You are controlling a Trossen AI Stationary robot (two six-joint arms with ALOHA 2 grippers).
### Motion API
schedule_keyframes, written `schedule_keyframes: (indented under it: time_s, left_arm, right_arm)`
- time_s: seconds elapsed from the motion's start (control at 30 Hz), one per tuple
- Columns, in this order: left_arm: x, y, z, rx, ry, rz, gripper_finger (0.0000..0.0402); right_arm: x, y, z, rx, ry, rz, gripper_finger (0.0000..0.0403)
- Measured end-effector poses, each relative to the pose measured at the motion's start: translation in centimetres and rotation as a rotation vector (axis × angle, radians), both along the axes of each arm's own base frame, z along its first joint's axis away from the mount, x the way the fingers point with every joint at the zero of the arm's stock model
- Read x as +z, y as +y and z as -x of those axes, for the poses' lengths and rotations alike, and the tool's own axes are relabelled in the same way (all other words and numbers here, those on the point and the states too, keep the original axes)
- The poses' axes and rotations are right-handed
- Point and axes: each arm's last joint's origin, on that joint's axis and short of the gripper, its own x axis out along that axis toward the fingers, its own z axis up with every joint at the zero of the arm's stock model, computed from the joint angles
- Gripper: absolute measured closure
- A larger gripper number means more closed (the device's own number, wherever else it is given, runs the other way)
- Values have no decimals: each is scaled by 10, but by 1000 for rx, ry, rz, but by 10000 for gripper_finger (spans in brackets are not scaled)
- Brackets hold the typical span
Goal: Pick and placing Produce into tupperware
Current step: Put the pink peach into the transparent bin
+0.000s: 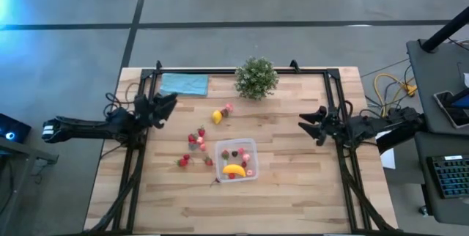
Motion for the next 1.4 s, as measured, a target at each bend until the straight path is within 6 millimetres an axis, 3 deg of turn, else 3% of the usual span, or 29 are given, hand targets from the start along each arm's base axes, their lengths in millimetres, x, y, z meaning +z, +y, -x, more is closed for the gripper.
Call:
schedule_keyframes:
  time_s: [0.33, 0.47, 0.7, 0.8, 0.97, 1.03, 1.2, 1.4]
  left_arm:
    - [17, -1, 10, -21, -223, 19, 169]
    - [19, -3, -2, -76, 7, -115, 168]
    - [41, -2, -22, -104, 699, -121, 169]
    - [38, 4, -35, -46, 918, -58, 168]
    - [37, 14, -67, -10, 926, 154, 168]
    - [47, 16, -80, -21, 869, 208, 168]
    - [61, 19, -107, -41, 842, 210, 168]
    - [69, 19, -125, -115, 882, 157, 169]
  right_arm:
    - [-1, -2, 0, -75, 58, 113, 149]
    - [-1, -2, 0, -74, 58, 110, 147]
    - [-1, -2, 0, -71, 55, 107, 154]
    - [-1, -2, 0, -71, 55, 108, 153]
    - [-1, -2, 0, -71, 55, 108, 148]
    - [-1, -2, 0, -71, 55, 108, 147]
    - [-1, -2, 0, -71, 57, 111, 151]
    - [-1, -2, -1, -71, 65, 113, 153]
